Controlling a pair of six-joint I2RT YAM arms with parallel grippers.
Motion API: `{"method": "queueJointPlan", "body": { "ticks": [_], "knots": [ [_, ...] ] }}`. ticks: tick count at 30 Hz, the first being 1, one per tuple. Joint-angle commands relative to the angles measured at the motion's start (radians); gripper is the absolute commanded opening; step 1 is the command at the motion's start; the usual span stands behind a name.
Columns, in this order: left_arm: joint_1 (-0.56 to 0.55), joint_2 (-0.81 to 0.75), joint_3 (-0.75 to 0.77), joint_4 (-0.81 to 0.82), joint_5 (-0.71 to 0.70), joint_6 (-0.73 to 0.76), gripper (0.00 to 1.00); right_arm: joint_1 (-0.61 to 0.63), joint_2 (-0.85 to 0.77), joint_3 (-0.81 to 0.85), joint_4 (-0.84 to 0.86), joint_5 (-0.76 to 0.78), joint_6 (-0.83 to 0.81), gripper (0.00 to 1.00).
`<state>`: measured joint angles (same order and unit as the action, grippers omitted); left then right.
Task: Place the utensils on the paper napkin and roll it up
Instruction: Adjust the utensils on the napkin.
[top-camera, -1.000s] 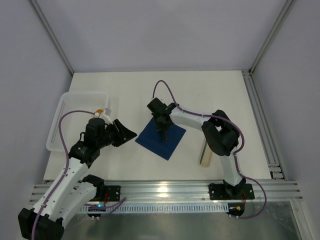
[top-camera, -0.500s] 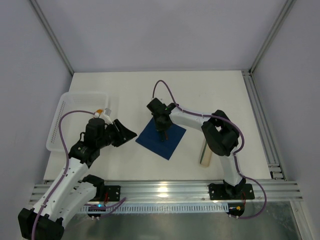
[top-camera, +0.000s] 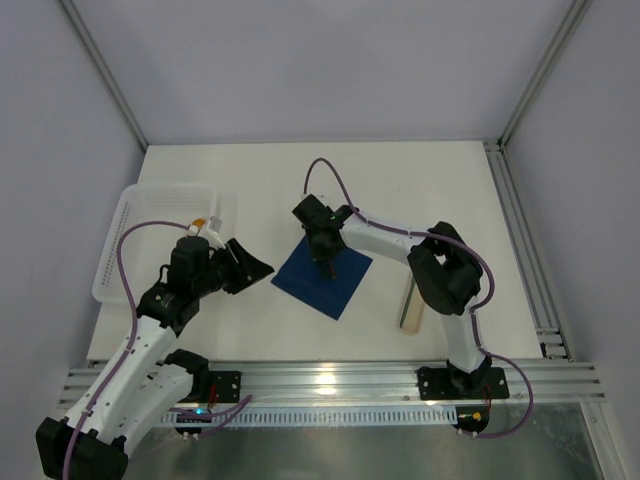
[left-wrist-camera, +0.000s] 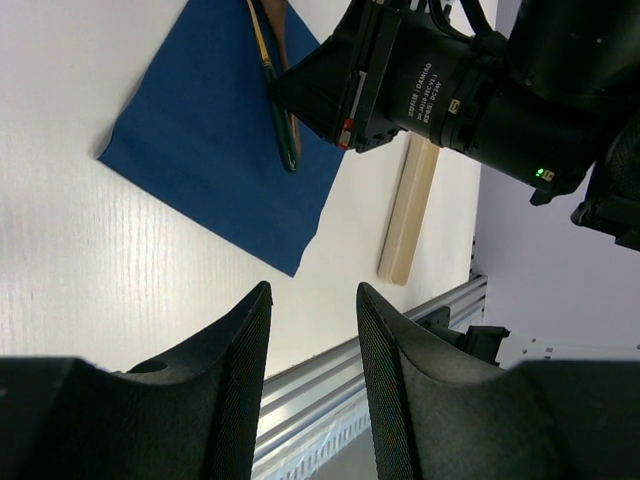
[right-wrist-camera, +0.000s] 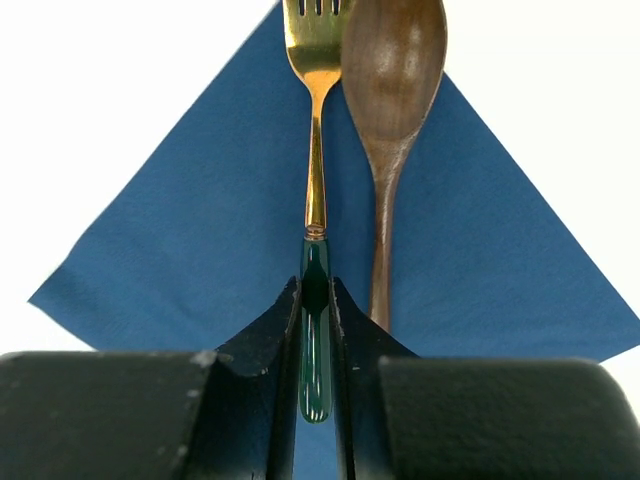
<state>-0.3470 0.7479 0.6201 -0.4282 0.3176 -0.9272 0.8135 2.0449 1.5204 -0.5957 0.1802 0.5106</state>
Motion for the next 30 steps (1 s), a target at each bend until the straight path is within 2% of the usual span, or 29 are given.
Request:
{"method": "queueJointPlan", "body": {
  "ticks": [1, 15, 22, 30],
  "knots": [
    [-0.003, -0.009, 0.003, 0.005, 0.014, 0.011, 0.42, 0.015, -0.083, 0.001, 0.013, 0.01, 0.006, 0.04],
    [-0.003, -0.007, -0.008, 0.017, 0.024, 0.005, 0.42, 0.018, -0.094, -0.088, 0.06, -0.008, 0.008, 0.04],
    [-0.003, -0.008, -0.01, 0.014, 0.023, 0.007, 0.42, 0.022, -0.083, -0.068, 0.06, -0.013, -0.009, 0.2],
    [-0.003, -0.009, -0.013, 0.017, 0.026, 0.002, 0.42, 0.024, -0.054, -0.042, 0.057, -0.015, -0.026, 0.24]
  ]
}}
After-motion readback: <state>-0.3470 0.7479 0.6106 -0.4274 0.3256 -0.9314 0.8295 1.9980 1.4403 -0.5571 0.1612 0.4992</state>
